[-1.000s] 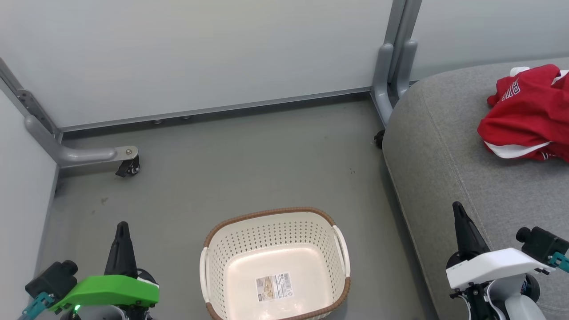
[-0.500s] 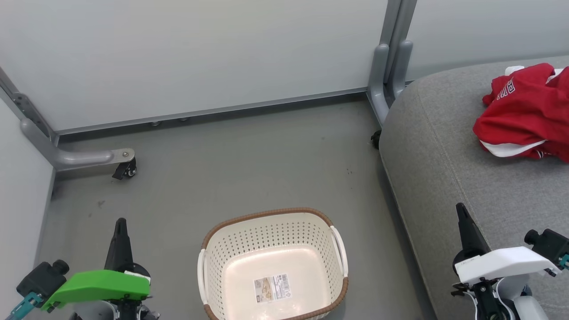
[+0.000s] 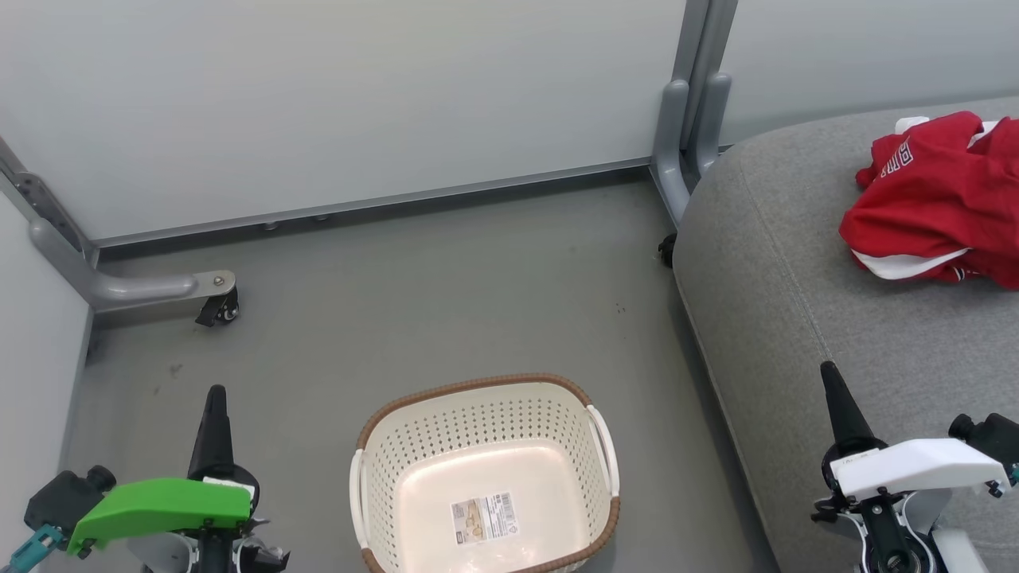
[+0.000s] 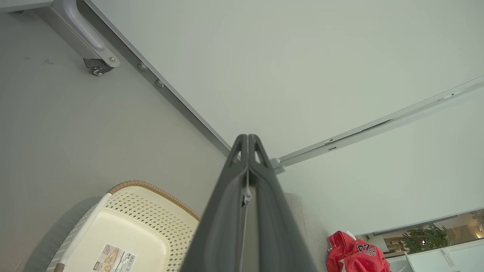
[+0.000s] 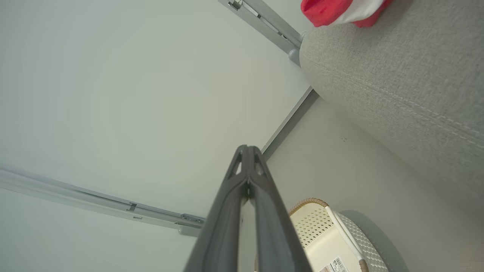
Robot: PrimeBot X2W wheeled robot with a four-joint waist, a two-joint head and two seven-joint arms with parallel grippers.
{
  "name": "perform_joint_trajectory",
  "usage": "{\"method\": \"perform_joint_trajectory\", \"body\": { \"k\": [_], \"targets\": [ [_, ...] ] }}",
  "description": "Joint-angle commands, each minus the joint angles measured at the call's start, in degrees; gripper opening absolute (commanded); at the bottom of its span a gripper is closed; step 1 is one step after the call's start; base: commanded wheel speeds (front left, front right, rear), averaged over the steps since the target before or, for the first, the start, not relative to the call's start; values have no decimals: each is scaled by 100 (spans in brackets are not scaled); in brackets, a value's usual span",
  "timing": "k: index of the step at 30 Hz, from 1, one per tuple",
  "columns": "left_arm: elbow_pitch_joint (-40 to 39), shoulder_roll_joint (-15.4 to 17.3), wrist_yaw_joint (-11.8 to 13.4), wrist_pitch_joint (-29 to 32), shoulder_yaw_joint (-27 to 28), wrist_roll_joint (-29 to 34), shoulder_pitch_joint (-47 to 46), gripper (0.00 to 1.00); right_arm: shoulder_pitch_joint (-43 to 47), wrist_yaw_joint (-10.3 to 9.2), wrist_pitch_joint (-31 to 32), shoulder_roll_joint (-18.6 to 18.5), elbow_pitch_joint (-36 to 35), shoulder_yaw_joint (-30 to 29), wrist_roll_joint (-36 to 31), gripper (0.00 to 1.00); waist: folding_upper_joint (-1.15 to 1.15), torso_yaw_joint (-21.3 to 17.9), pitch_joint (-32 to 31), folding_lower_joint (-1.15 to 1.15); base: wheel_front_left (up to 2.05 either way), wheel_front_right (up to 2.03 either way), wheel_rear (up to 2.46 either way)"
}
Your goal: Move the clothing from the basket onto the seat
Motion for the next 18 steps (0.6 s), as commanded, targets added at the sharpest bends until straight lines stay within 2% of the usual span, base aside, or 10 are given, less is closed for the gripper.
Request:
{"method": "perform_joint_trajectory", "body": {
  "k": [1, 18],
  "targets": [
    [-39, 40, -39, 39, 39, -178, -145, 0, -125, -1, 34, -38, -29, -32, 176, 0, 0, -7, -2, 0, 0, 0, 0],
    [-16, 46, -85, 286, 106, -1140, -214, 0, -162, -1, 283, -44, 21, -118, 1150, 0, 0, -80, -20, 0, 0, 0, 0]
  ]
}}
